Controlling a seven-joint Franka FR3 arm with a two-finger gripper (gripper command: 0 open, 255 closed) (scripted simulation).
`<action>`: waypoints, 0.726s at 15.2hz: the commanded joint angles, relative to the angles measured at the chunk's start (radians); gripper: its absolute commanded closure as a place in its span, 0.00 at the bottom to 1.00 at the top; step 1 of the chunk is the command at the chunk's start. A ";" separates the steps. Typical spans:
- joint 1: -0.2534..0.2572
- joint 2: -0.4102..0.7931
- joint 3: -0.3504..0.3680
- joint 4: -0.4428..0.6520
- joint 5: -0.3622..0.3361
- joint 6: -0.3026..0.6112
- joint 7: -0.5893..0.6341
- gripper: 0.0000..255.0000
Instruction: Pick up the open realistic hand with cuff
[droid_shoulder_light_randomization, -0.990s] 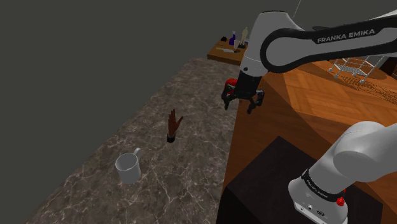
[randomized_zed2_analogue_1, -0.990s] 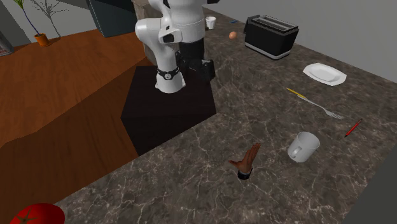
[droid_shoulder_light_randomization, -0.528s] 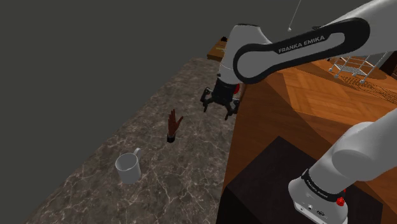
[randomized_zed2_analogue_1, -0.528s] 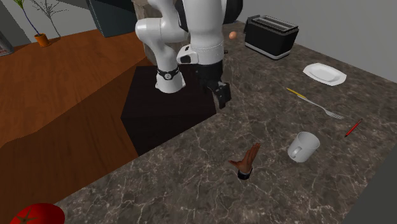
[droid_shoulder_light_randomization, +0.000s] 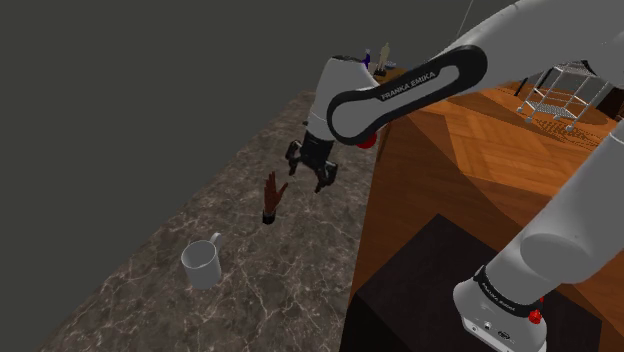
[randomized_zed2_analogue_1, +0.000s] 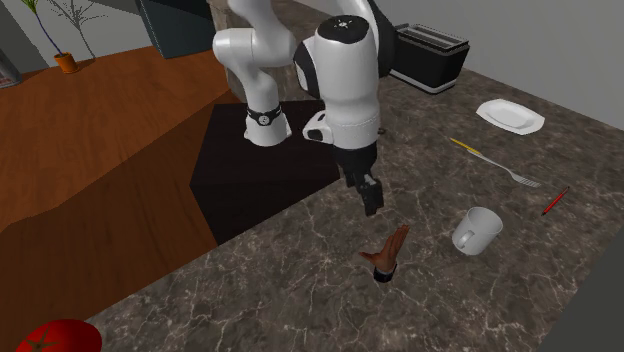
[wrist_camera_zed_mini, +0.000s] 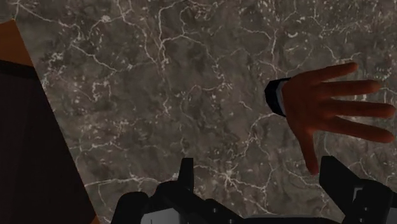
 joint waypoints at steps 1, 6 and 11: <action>0.009 0.087 -0.007 0.068 -0.054 0.031 0.109 0.00; 0.068 0.277 -0.071 0.238 -0.157 0.081 0.333 0.00; 0.079 0.315 -0.083 0.230 -0.172 0.126 0.342 0.00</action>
